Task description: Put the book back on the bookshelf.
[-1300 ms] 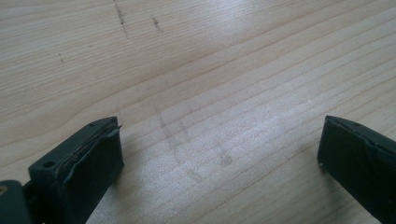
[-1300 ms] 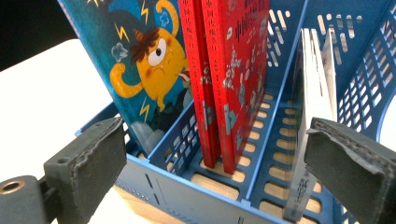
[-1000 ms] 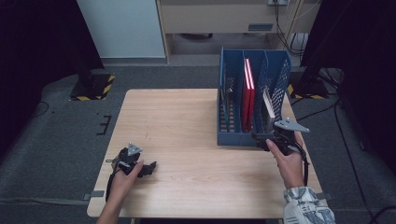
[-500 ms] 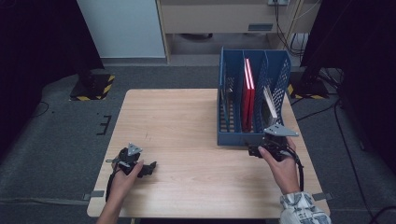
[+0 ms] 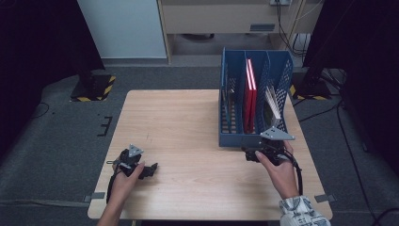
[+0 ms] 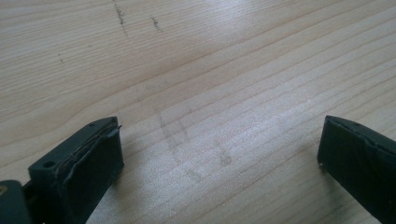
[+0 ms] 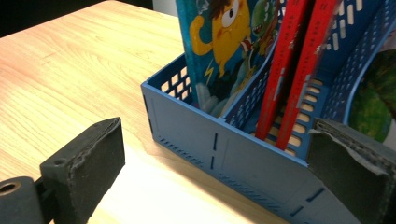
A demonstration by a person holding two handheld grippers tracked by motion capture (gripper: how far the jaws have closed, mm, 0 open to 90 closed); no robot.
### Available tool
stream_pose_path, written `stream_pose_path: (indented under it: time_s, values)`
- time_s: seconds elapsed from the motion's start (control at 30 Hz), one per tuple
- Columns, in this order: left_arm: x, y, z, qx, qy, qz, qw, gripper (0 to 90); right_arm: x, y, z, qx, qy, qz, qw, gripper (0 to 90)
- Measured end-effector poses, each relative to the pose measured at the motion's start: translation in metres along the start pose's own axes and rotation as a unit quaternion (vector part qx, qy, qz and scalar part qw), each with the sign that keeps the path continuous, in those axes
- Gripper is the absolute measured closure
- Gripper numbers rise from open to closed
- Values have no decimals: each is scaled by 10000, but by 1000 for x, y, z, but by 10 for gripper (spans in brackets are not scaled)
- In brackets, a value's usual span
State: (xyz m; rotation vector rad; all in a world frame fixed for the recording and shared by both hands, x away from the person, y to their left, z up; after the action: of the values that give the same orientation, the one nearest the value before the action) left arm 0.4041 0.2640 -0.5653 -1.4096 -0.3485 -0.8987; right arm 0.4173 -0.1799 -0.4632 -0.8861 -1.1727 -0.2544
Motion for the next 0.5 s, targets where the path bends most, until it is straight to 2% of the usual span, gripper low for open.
stream_pose_path:
  time_s: [0.37,0.5]
  values:
    - [0,0,0,-1,1,-1,10000,0,-8,23,19,246,-23,254,9994,47]
    - [0,0,0,-2,2,-1,10000,0,-10,34,30,367,-142,375,9985,47]
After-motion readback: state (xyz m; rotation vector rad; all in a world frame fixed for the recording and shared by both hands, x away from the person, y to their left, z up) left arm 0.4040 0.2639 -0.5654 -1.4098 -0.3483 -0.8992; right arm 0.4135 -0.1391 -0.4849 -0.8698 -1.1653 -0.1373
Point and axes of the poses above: each handheld gripper's, and its own axes: y roughly forward along the jaws, x roughly out of its top, z roughly to its left, the point moved 4 cm from there along y, roughly forward along the jaws, and after that the axes turned 14 degrees about x, right-handed, at the moved point
